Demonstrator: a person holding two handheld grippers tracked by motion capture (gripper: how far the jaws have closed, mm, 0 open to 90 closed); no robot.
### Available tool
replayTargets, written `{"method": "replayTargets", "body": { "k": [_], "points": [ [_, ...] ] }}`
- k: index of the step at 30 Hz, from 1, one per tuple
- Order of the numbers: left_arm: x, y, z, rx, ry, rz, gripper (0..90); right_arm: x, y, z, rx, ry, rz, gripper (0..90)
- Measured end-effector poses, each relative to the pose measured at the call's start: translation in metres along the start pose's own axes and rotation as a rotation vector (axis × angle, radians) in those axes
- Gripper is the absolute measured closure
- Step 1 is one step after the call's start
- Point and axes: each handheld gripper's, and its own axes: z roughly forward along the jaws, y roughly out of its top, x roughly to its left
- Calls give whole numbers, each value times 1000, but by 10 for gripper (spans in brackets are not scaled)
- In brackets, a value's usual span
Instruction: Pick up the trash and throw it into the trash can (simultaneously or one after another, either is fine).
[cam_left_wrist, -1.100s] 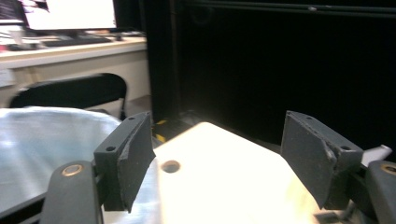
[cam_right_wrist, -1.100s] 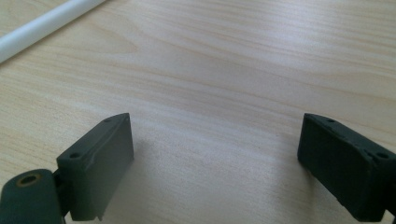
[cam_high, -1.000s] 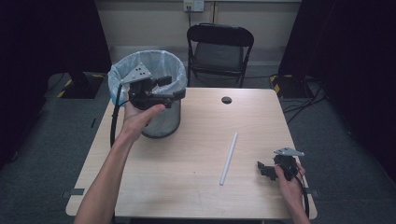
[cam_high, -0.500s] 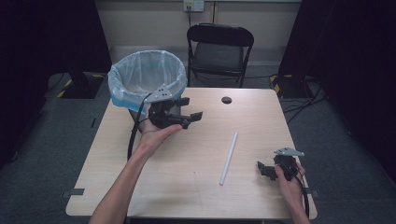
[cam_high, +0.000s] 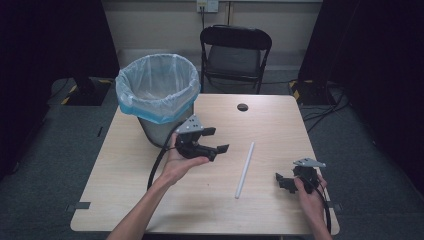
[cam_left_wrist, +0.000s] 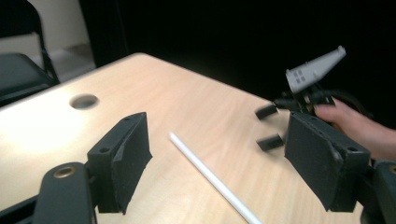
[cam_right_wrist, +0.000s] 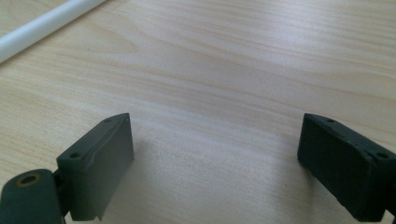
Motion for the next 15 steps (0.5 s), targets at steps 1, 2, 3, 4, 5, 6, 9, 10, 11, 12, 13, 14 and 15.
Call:
{"method": "replayTargets", "body": {
  "k": [1,2,3,4,5,6,9,10,11,12,13,14,15],
  "points": [
    [-3,-6,8,20,-14,-3,221,0,0,0,-1,-2,-1,96],
    [-3,-6,8,20,-14,-3,220,0,0,0,-1,-2,-1,96],
    [-5,-9,12,37,-14,-4,220,0,0,0,0,0,0,96],
    [-8,-14,19,52,-21,-11,216,0,0,0,0,0,0,96],
    [-9,-17,22,62,-24,-12,214,0,0,0,0,0,0,96],
    [-11,-20,26,67,-31,-16,211,0,0,0,0,0,0,96],
    [-15,-30,37,106,-43,-22,209,0,0,0,0,0,0,96],
    [-16,-34,41,112,-52,-24,209,0,0,0,0,0,0,96],
    [-18,-37,44,117,-58,-31,209,0,0,0,1,0,1,96],
    [-19,-41,47,124,-63,-39,209,0,0,0,0,-1,-1,96],
    [-21,-45,50,126,-71,-53,209,0,0,0,0,0,0,96],
    [-23,-49,53,132,-81,-62,209,0,0,0,0,0,1,96],
    [-25,-53,58,149,-85,-56,213,0,0,0,0,0,0,96]
  ]
}}
